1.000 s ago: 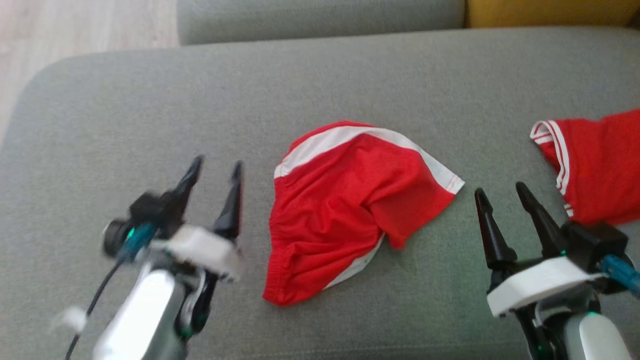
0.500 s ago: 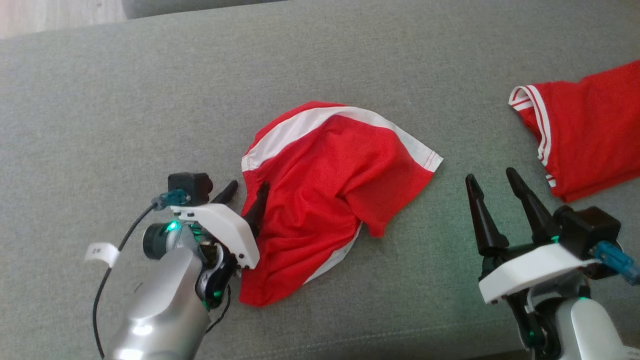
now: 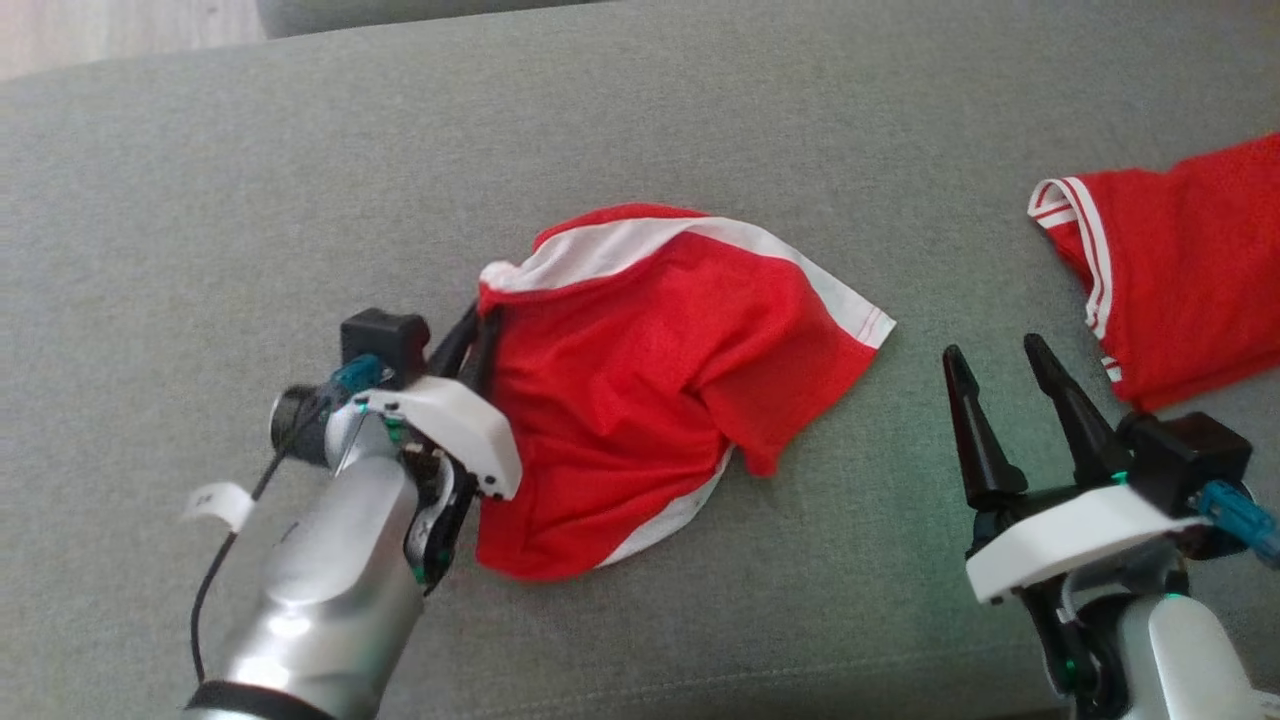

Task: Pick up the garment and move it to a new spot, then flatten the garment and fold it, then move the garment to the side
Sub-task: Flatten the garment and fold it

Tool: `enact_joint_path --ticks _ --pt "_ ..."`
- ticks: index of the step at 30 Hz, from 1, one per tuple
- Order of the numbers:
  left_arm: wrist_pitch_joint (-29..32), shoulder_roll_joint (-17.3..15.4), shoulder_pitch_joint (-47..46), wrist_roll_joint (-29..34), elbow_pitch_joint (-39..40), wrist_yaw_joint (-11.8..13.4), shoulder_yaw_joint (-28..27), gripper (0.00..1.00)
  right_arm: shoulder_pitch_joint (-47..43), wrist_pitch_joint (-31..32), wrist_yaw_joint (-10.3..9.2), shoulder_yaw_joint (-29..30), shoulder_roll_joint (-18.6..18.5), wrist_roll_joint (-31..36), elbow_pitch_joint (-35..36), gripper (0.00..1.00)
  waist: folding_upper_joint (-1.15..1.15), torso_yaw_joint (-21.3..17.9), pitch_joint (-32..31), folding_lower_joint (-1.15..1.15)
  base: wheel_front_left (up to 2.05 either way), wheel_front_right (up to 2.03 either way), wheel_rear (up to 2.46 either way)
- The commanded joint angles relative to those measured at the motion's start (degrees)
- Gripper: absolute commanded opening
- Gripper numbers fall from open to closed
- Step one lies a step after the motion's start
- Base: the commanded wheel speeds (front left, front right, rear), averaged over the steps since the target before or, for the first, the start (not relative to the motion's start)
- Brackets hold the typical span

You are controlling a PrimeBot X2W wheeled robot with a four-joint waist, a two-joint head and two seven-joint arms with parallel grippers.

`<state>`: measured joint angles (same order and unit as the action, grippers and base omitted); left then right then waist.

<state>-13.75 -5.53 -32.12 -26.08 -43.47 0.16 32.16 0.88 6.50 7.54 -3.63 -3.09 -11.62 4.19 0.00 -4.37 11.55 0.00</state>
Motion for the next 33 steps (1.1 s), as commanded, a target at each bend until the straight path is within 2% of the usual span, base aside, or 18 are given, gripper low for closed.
enact_joint_path --ticks 1,7,14,17,23,24,25,26,33 --pt "-0.7 -1.9 -2.0 1.4 3.0 0.9 -1.0 0.0 1.4 0.0 -0.05 -1.0 -0.3 -0.3 2.0 1.0 0.0 0.4 -0.3 0.0 0.0 0.0 0.0" --pt "-1.1 -5.7 4.8 8.1 15.4 6.2 2.3 0.0 0.7 0.7 -0.05 -0.4 -0.2 -0.6 2.5 1.0 0.0 1.8 -1.1 0.0 0.0 0.0 0.0" --pt "0.1 -9.0 16.0 10.4 24.8 10.7 5.1 0.0 0.1 1.4 -0.05 -0.1 -0.2 -0.8 3.0 1.0 0.0 2.5 -1.8 0.0 0.0 0.0 0.0" --pt "0.6 -9.1 19.2 10.2 25.4 11.6 6.1 0.0 -0.1 1.6 -0.05 0.1 -0.1 -0.8 3.2 1.0 0.0 2.9 -2.0 0.0 0.0 0.0 0.0" --pt "0.9 -7.9 21.0 8.8 23.0 11.4 6.8 0.02 0.0 2.1 -0.05 0.2 -0.1 -0.9 3.4 1.0 0.0 3.2 -2.1 0.0 0.0 0.0 0.0" --pt "0.9 -7.5 21.0 8.4 22.4 11.3 6.6 0.36 0.0 2.2 -0.05 0.3 -0.1 -0.9 3.4 1.0 0.0 3.2 -2.2 0.0 0.0 0.0 0.0" --pt "0.8 -7.2 21.0 7.8 21.9 11.2 6.5 0.88 0.1 2.3 -0.05 0.3 -0.1 -0.9 3.5 1.0 0.0 3.2 -2.3 0.0 0.0 0.0 0.0" --pt "0.7 -6.8 21.0 7.4 21.6 11.0 6.3 1.0 0.0 2.3 -0.05 0.4 -0.1 -0.8 3.5 1.0 0.0 3.2 -2.4 0.0 0.0 0.0 0.0" --pt "-0.6 -5.6 21.9 4.4 23.7 10.0 4.2 1.0 -0.7 2.4 -0.05 0.7 -0.1 -0.4 3.5 1.0 0.0 2.9 -4.1 0.0 0.0 0.0 0.0"
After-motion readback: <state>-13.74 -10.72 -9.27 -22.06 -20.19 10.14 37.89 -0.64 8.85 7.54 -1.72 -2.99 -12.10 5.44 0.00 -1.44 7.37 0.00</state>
